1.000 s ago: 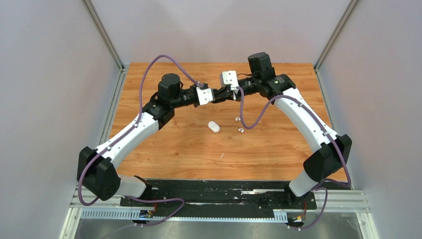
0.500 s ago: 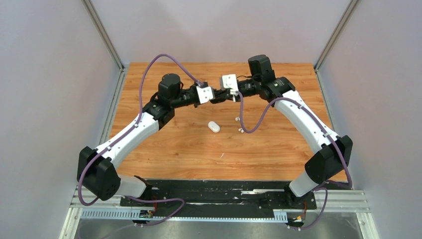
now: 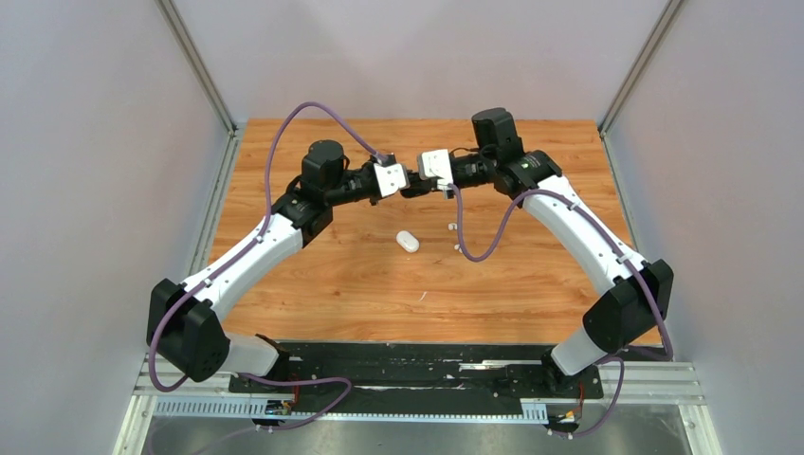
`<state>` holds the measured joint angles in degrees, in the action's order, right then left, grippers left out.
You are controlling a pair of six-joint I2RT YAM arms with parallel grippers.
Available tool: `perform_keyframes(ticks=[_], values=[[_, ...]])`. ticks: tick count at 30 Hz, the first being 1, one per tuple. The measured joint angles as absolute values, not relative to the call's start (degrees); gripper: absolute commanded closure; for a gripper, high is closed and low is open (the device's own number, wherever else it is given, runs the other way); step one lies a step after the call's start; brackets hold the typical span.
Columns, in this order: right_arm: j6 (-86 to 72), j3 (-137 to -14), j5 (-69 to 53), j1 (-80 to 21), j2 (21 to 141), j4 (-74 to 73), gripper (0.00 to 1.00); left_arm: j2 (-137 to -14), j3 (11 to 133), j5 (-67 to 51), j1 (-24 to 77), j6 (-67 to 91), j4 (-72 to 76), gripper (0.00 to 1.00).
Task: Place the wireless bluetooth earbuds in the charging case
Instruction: Place the earbud in the charging case.
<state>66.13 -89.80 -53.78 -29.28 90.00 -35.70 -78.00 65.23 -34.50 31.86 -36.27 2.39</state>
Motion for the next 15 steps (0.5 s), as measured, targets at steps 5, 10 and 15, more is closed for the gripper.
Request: perform_keyframes(ticks=[5, 10, 15], values=[[67.46, -88.97, -52.07, -29.56, 89.14, -35.59, 1.00, -78.00, 65.23, -34.70, 31.92, -36.18, 2.44, 1.00], [67.68, -88.97, -51.20, -29.61, 89.14, -36.16, 1.00, -78.00, 65.23, -34.37, 31.92, -36.32, 2.37, 1.00], [67.13, -91.26, -50.98, -29.65, 90.13, -39.13, 1.00, -78.00, 65.23, -34.24, 32.18, -36.73, 2.13, 1.00]])
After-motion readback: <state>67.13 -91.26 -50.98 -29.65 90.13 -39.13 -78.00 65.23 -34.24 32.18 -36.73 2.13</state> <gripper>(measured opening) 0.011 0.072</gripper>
